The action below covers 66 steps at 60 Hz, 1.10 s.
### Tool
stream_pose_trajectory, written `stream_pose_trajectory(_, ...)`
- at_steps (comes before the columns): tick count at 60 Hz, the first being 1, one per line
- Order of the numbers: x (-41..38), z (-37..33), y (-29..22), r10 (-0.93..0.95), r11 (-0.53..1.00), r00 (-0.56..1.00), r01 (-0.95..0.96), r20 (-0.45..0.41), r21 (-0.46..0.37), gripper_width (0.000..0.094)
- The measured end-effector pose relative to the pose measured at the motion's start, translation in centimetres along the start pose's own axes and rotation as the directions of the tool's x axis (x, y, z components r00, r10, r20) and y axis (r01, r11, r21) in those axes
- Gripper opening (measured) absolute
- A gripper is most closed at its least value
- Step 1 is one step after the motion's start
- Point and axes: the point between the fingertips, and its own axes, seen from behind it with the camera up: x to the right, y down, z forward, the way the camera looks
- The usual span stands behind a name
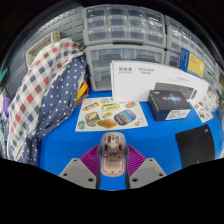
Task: Arrange mouse
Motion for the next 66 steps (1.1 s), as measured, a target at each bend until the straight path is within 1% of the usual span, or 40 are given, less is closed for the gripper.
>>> stream_pose_trajectory(5,0.5,-1.4,-1.1,-0.023,1.000,1.000,0.023,0.021,0.007,0.0329)
stream_pose_trajectory(12,3.1,-5.8,-5.6,-0.072,0.992,0.997,0.069,0.028,0.103,0.0329)
stream_pose_trajectory(21,10.6,-12.6,-11.7,-0.092,0.966,0.996,0.092,-0.014,0.242,0.0330)
stream_pose_trajectory(25,14.9,-14.8,-13.3,-0.095,0.954,0.994,0.104,-0.045,0.280,0.0331)
stream_pose_trajectory(28,18.3,-16.0,-13.8,-0.096,0.951,0.993,0.112,-0.067,0.290,0.0333)
stream_pose_trajectory(32,22.3,-16.2,-13.2,-0.088,0.952,0.993,0.107,-0.078,0.285,0.0333)
stream_pose_trajectory(34,24.2,-15.7,-12.5,-0.081,0.958,0.994,0.098,-0.074,0.270,0.0331)
stream_pose_trajectory(43,30.2,-11.8,-6.0,-0.048,0.988,0.997,0.056,-0.062,0.142,0.0328)
stream_pose_trajectory(51,31.6,-9.0,-1.3,-0.039,0.998,0.999,0.041,-0.026,0.056,0.0331)
stream_pose_trajectory(62,31.4,-5.7,3.1,-0.037,0.998,0.999,0.037,0.001,-0.043,0.0331)
stream_pose_trajectory(63,31.4,-5.6,3.1,-0.036,0.999,0.999,0.036,-0.001,-0.034,0.0345)
stream_pose_trajectory(64,31.4,-5.4,2.7,-0.031,0.999,1.000,0.031,-0.002,-0.009,0.0331)
stream_pose_trajectory(66,31.3,-5.4,2.7,-0.008,1.000,1.000,0.008,0.000,0.000,0.0331)
